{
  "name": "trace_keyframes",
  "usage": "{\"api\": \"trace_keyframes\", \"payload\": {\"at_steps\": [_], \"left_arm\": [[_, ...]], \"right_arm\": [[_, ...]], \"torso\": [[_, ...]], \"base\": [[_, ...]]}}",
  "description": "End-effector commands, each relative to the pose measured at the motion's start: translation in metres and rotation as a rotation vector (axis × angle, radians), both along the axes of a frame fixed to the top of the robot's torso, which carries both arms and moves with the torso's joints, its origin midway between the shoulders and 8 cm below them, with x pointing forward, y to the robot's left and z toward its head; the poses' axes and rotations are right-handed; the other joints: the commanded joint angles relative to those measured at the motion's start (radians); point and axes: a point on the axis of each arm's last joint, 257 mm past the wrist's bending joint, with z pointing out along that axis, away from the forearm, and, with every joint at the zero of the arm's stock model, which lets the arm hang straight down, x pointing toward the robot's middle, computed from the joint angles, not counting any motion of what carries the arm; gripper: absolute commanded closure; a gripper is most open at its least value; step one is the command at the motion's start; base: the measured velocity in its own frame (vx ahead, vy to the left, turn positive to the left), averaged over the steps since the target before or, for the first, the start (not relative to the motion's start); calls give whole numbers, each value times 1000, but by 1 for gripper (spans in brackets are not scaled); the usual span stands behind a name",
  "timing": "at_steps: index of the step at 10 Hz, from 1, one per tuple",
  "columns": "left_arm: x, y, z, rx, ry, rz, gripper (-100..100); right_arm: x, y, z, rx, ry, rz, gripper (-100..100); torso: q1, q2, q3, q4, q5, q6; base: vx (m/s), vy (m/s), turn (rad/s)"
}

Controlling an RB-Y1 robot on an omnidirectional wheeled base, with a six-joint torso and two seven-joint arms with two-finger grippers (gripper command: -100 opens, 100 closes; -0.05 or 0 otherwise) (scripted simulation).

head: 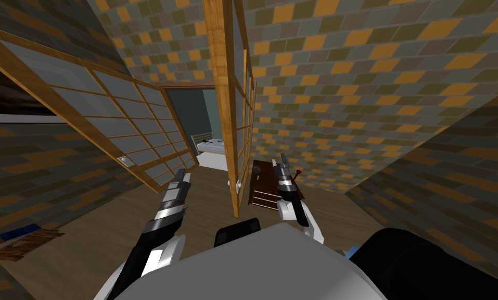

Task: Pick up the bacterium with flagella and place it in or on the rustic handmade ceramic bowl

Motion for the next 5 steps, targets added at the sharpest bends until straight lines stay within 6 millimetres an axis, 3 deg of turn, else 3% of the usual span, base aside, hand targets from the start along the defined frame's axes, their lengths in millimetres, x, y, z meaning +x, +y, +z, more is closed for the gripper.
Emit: {"api": "trace_keyframes", "payload": {"at_steps": [1,3,5], "left_arm": [[0,0,0,0,0,0,0],[0,0,0,0,0,0,0],[0,0,0,0,0,0,0]], "right_arm": [[10,2,-24,-44,74,9,-100],[22,1,-59,-85,179,8,-100],[33,-5,-108,-112,312,-1,-100]], "torso": [[0,0,0,0,0,0],[2,-2,-1,0,0,0],[4,-3,-1,-1,1,0]], "base": [[16,23,-14],[34,52,-12],[43,69,-5]]}}
